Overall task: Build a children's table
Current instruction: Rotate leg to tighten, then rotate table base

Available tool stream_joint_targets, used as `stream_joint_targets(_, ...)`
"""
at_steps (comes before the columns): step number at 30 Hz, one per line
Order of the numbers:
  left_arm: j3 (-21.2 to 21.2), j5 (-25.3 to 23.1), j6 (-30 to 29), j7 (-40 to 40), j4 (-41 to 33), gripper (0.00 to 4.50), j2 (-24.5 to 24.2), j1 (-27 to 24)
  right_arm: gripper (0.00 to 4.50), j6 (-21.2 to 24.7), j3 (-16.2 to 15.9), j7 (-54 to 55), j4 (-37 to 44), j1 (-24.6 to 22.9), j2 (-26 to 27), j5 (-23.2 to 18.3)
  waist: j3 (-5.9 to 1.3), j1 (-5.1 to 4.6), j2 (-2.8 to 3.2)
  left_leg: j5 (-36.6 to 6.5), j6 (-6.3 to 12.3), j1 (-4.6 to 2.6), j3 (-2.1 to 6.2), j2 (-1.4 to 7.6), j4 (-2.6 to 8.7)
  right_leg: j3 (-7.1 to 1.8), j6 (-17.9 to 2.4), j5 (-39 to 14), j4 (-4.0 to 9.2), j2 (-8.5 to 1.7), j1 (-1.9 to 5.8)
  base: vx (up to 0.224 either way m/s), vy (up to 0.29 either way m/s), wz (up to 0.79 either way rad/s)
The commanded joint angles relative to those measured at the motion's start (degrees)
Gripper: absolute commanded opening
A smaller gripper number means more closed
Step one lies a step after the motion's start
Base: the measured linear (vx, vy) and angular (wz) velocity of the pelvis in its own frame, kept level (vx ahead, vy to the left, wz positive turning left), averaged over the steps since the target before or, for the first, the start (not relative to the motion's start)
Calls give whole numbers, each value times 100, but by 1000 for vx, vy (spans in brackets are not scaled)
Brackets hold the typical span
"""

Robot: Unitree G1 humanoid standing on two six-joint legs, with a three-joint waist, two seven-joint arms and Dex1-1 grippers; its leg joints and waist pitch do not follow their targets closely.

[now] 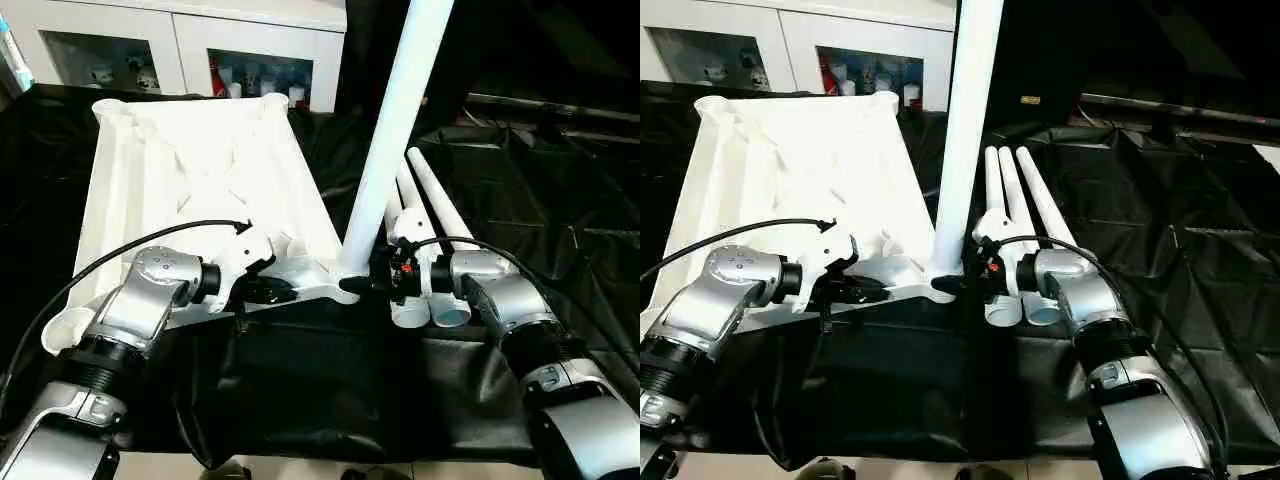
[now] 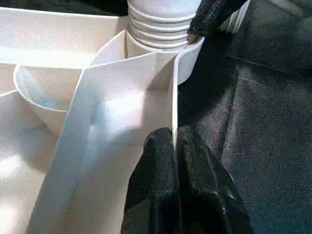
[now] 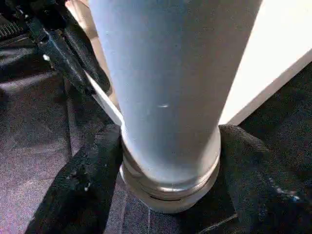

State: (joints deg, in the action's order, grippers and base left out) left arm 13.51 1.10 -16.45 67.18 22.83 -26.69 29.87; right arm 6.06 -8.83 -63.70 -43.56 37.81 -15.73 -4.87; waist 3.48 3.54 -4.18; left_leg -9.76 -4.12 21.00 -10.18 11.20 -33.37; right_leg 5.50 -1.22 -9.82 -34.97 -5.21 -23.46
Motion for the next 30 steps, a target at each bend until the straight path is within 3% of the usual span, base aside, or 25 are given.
stream_joint_targets(1,160,163,5,221,-14,0,92,-92,280,5,69,53,118,-58,4,-118,-393,15,3,-1122,188,-55,41,238,371,-338,-1197,-1353,379,-370,313,0,0,0)
stream_joint_targets(4,113,125,-12,16,59,0,181,-50,274,68,128,391,57,-86,133,-88,-388,11,12,-1118,165,-52,41,235,374,-339,-1189,-1367,381,-369,303,0,0,0)
stream_joint_targets(7,32,-103,-133,-726,299,0,449,99,271,149,265,1468,-243,-84,486,88,-373,-14,7,-1332,40,-70,55,235,394,-334,-1087,-1720,417,-372,290,0,0,0)
stream_joint_targets(9,-87,-271,-310,-1509,582,0,761,281,270,217,455,2368,-562,-11,822,107,-345,-43,16,-1725,-122,-113,71,223,401,-328,-901,-2423,506,-382,242,0,0,0)
stream_joint_targets(12,-207,-350,-499,-2160,814,0,1073,455,270,317,704,3255,-893,123,1152,16,-319,-71,15,-2002,-203,-147,93,207,397,-302,-690,-3069,585,-399,196,0,0,0)
stream_joint_targets(13,-271,-349,-606,-2415,906,0,1224,534,270,327,781,3581,-1023,186,1297,-17,-315,-68,5,-2071,-212,-151,109,204,396,-278,-607,-3232,615,-406,208,0,0,0)
stream_joint_targets(15,-387,-422,-717,-3109,1117,0,1566,724,270,350,931,4353,-1323,357,1628,-78,-310,-91,12,-2261,-211,-208,108,185,374,-268,-428,-3563,684,-396,121,0,0,0)
stream_joint_targets(16,-428,-416,-787,-3294,1158,0,1696,779,270,308,914,4455,-1406,414,1729,-65,-315,-96,27,-2377,-237,-216,130,181,371,-236,-378,-3609,700,-390,130,0,0,0)
stream_joint_targets(19,-447,-478,-1035,-3776,1050,0,2066,825,270,9,838,4464,-1457,529,2000,16,-334,-59,14,-2328,-146,-186,130,203,398,-239,-391,-3250,694,-399,161,0,0,0)
stream_joint_targets(20,-407,-532,-1049,-3850,1014,0,2127,815,325,-59,865,4484,-1456,557,2036,15,-348,-59,26,-2206,-114,-137,138,211,423,-253,-436,-3011,653,-395,198,0,0,0)
stream_joint_targets(22,-353,-596,-1029,-3895,964,0,2208,771,339,-226,917,4480,-1498,633,2034,58,-380,-44,32,-2036,-99,-119,132,229,433,-271,-517,-2628,609,-394,219,0,0,0)
stream_joint_targets(23,-341,-601,-1018,-3876,947,0,2207,751,343,-291,891,4517,-1501,644,1998,121,-392,-51,33,-1766,-62,-55,115,232,439,-297,-692,-2008,529,-377,245,0,0,0)
stream_joint_targets(24,-341,-601,-1018,-3876,947,0,2207,751,354,-291,891,4517,-1501,644,1998,121,-392,-51,33,-1766,-62,-55,115,232,439,-297,-692,-2008,529,-377,245,0,0,0)
stream_joint_targets(25,-311,-608,-905,-3850,973,0,2180,745,354,-483,811,4634,-1523,662,1901,278,-407,-99,10,-1630,-15,11,120,213,440,-284,-752,-1832,486,-381,302,0,0,0)
stream_joint_targets(26,-328,-606,-862,-3856,996,0,2153,754,354,-579,828,4694,-1465,647,1826,301,-412,-103,-8,-1583,-4,7,112,211,434,-283,-747,-1820,497,-382,305,0,0,0)
stream_joint_targets(27,-348,-609,-854,-3882,1011,0,2147,765,354,-659,847,4757,-1460,652,1780,306,-424,-89,-1,-1518,50,-55,81,213,400,-304,-824,-1712,499,-386,252,0,0,0)
stream_joint_targets(28,-400,-613,-738,-3936,1107,0,2120,823,354,-778,892,4820,-1315,605,1659,292,-418,-84,-14,-1481,86,-66,65,208,388,-314,-865,-1662,501,-385,240,0,0,0)
stream_joint_targets(30,-484,-628,-638,-4068,1280,0,2101,933,354,-821,933,4812,-1102,506,1550,274,-422,-16,11,-1260,167,-82,33,208,373,-329,-950,-1382,469,-372,246,0,0,0)
